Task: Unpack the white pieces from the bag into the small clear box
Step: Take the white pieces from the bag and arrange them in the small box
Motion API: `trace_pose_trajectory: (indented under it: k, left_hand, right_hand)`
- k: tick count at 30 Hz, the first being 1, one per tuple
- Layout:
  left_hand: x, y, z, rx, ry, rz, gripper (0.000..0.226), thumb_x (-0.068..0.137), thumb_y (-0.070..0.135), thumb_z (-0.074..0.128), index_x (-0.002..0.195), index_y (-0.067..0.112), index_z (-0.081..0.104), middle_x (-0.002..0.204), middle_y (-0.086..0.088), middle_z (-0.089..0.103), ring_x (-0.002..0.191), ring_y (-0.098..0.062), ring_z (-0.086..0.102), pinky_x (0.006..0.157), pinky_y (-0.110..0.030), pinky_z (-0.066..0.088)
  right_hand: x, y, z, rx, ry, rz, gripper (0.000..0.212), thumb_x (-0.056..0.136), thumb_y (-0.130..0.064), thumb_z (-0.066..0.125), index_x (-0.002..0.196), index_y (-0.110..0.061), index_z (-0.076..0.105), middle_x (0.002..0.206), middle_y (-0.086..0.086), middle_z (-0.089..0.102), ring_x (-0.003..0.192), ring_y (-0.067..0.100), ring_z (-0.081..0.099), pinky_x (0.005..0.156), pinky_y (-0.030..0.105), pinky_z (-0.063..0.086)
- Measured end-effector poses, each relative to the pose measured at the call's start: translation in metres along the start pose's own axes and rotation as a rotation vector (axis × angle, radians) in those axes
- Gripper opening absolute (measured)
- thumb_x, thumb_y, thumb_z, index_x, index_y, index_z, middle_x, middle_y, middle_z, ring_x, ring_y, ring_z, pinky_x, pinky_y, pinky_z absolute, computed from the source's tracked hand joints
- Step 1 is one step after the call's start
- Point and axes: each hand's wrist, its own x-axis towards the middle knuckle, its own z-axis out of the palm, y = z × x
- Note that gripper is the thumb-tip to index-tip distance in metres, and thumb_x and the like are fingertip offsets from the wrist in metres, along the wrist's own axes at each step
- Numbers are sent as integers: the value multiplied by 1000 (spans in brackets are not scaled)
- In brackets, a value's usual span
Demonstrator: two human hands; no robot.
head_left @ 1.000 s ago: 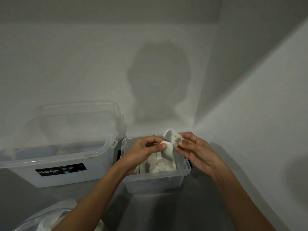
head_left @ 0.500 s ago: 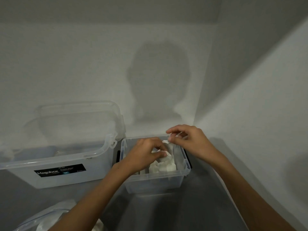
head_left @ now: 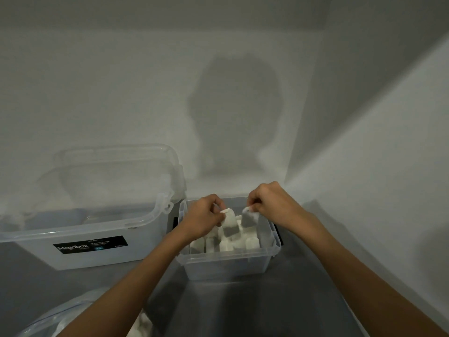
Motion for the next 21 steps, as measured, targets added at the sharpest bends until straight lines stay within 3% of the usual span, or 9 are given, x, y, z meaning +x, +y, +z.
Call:
trace_pose_trajectory:
  k: [3, 7, 11, 14, 16, 18, 21]
  left_hand:
    - [6, -5, 5, 96, -129, -15, 16, 87, 5, 61, 101, 13, 59, 75, -3, 65, 62, -10, 65, 63, -24, 54]
    - [20, -13, 14, 245, -305, -78, 12, 87, 7, 64, 91, 17, 62, 75, 1, 65, 61, -9, 66, 61, -18, 54]
    - [29, -21, 28, 369, -413, -170, 12, 86, 4, 65, 96, 12, 66, 71, 5, 60, 62, -8, 62, 48, -7, 46]
    - [34, -32, 39, 459, -386, -207, 20, 84, 2, 67, 104, 4, 66, 94, -9, 68, 84, -22, 68, 74, -24, 58]
    - [34, -39, 45, 504, -377, -216, 27, 81, 3, 70, 108, 3, 66, 108, -15, 67, 95, -27, 67, 87, -36, 56]
    - [35, -45, 49, 548, -360, -207, 30, 80, 4, 72, 110, 4, 65, 110, -15, 66, 97, -27, 67, 90, -38, 54]
    - [35, -49, 54, 562, -344, -192, 33, 82, 5, 70, 114, 7, 63, 112, -14, 66, 100, -27, 66, 94, -39, 52]
  right_hand:
    - [7, -4, 13, -40, -154, 21, 10, 85, -4, 65, 87, -9, 73, 93, 7, 69, 80, 18, 64, 75, 30, 55]
    - [16, -9, 39, -58, -366, 39, 14, 83, 5, 58, 89, 3, 71, 92, 17, 70, 86, 27, 66, 79, 39, 56]
    - [24, -10, 65, -110, -418, 64, 16, 84, 8, 57, 95, 4, 67, 99, 20, 68, 87, 32, 67, 80, 40, 56]
    - [27, -7, 78, -149, -415, 96, 19, 85, 7, 57, 103, 3, 65, 105, 20, 64, 92, 33, 65, 72, 34, 50]
    - [29, -4, 85, -172, -412, 111, 19, 87, 7, 55, 103, 2, 64, 106, 19, 63, 89, 33, 64, 68, 32, 44]
    - [30, -2, 91, -182, -416, 128, 17, 88, 6, 54, 102, 1, 63, 106, 19, 63, 82, 32, 61, 70, 34, 46]
    - [31, 2, 98, -176, -414, 144, 15, 89, 3, 53, 100, -1, 63, 104, 17, 64, 87, 32, 63, 75, 35, 49]
